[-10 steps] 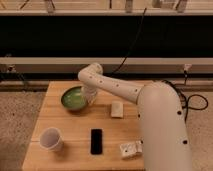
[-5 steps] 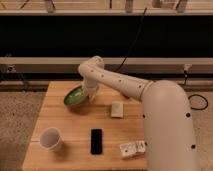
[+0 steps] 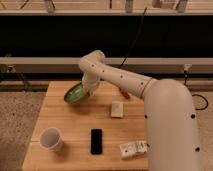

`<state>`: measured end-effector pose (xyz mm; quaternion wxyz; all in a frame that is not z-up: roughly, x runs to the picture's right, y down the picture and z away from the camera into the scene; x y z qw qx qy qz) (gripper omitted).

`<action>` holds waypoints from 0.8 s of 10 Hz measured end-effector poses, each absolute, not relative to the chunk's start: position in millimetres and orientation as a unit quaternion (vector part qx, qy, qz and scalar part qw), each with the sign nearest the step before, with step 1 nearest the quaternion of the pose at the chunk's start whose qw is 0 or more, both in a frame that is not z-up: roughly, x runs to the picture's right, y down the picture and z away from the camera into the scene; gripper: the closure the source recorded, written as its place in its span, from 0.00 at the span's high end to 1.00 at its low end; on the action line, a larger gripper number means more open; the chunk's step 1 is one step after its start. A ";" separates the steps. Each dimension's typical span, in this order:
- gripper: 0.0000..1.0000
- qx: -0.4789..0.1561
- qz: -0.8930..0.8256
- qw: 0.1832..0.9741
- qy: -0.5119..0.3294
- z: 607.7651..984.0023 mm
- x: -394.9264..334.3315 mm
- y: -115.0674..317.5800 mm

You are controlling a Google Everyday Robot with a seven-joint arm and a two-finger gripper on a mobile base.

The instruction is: Pick up the ceramic bowl

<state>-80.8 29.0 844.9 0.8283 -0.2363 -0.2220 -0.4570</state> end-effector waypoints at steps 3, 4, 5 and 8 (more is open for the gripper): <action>0.01 -0.236 -0.459 0.827 -0.222 840.7 -79.8 24.0; 0.01 -0.235 -0.462 0.826 -0.222 836.7 -80.1 20.2; 0.01 -0.234 -0.463 0.826 -0.222 834.4 -79.4 17.9; 0.01 -0.234 -0.465 0.825 -0.221 829.1 -77.0 12.2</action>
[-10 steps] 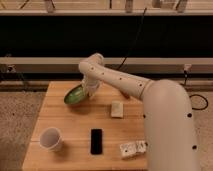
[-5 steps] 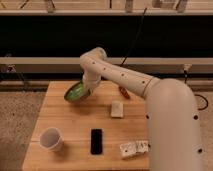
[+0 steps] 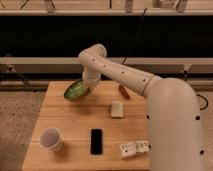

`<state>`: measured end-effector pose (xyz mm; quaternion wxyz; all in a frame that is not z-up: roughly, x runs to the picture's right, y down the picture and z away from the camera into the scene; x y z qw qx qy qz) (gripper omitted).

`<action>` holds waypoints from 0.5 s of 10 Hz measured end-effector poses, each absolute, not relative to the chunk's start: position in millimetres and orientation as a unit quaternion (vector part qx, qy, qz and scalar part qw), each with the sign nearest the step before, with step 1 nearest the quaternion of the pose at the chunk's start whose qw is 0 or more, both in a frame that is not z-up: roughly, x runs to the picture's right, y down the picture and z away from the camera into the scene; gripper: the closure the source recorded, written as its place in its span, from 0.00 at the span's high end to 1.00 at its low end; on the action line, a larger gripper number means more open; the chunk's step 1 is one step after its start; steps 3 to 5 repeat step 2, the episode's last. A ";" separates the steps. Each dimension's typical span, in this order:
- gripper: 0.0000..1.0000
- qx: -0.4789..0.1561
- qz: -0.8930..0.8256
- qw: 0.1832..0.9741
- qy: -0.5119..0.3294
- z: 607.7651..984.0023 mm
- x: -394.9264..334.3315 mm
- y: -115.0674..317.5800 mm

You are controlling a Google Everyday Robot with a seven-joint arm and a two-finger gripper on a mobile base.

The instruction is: Pick up the ceramic bowl

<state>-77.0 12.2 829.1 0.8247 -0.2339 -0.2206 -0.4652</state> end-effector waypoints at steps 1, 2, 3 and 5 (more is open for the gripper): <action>0.01 -0.234 -0.466 0.824 -0.220 828.2 -76.8 11.3; 0.01 -0.233 -0.468 0.824 -0.220 824.3 -76.7 7.4; 0.01 -0.233 -0.468 0.824 -0.220 824.3 -76.7 7.4; 0.01 -0.233 -0.468 0.824 -0.220 824.3 -76.7 7.4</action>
